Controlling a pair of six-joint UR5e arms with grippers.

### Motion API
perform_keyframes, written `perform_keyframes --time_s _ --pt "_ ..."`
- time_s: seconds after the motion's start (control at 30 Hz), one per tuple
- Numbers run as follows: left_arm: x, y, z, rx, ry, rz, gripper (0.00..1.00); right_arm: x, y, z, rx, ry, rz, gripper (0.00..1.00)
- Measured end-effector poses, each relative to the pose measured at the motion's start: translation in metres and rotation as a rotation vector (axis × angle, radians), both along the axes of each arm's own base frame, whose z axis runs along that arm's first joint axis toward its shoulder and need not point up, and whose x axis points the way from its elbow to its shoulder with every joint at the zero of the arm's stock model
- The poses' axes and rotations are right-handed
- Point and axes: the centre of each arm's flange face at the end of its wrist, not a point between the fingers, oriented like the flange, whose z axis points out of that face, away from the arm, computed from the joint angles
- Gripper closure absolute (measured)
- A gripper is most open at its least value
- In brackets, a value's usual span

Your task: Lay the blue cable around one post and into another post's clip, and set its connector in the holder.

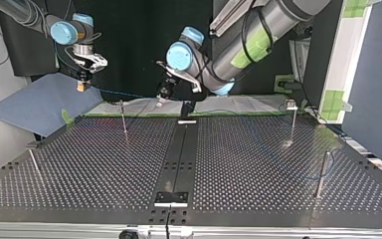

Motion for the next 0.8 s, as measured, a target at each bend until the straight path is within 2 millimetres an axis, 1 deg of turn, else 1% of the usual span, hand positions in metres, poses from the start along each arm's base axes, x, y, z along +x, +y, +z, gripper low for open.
perform_keyframes --time_s 0.33,0.47,0.57,0.67,0.8 --pt "0.030 -0.018 -0.019 -0.031 -0.068 0.003 0.00 0.000 0.000 0.000 -0.001 -0.001 0.000 1.00" --pt "0.041 -0.021 -0.029 -0.042 -0.086 0.016 0.00 0.000 0.000 0.000 -0.002 -0.001 0.001 1.00" --pt "0.046 -0.019 -0.044 -0.034 -0.095 0.035 0.00 0.000 0.000 0.000 -0.002 -0.001 0.001 1.00" --pt "0.048 -0.015 -0.066 -0.012 -0.102 0.056 0.00 0.000 0.000 0.000 -0.002 -0.001 0.002 1.00" --pt "0.046 -0.006 -0.100 0.021 -0.094 0.075 0.00 0.000 0.000 0.000 -0.003 -0.001 0.002 1.00"
